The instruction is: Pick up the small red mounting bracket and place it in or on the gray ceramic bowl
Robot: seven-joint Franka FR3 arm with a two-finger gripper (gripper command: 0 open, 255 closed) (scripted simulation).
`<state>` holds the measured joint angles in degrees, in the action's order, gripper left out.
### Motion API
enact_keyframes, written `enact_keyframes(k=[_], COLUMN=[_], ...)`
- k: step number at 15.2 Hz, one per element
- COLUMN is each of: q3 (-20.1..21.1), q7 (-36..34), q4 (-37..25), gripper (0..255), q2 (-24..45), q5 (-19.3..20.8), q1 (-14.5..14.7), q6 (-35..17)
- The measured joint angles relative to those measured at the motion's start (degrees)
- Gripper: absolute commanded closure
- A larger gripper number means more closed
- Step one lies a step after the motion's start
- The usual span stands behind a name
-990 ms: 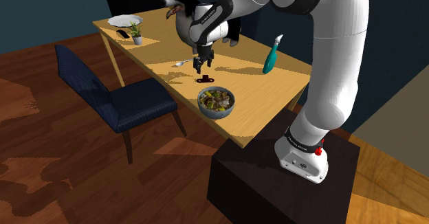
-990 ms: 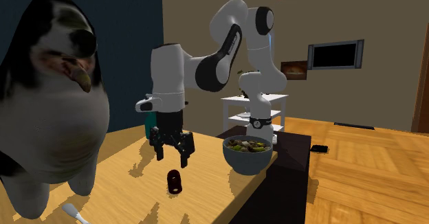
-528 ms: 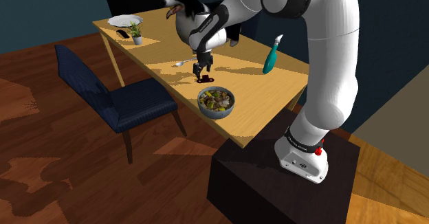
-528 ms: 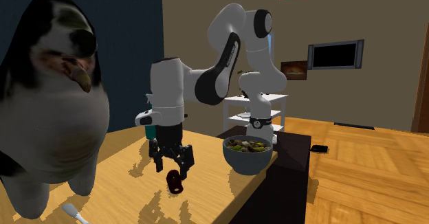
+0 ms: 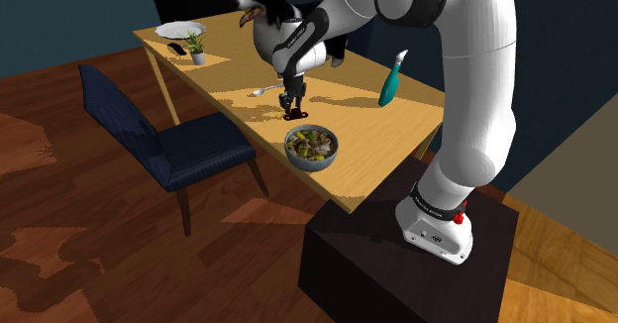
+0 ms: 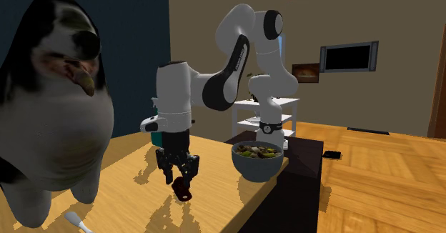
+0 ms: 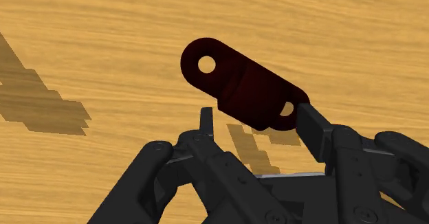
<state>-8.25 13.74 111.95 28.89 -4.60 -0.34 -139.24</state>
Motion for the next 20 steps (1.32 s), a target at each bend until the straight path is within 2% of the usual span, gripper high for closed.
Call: enact_keyframes(k=[9,20], q3=[0.03,-0.66], q7=[-0.07,-0.73], q4=[-0.2,-0.53], gripper=[255,255], q2=[-0.16,-5.44], q5=[-0.03,1.09], q1=[0.07,0.58], q6=[-0.32,5.9])
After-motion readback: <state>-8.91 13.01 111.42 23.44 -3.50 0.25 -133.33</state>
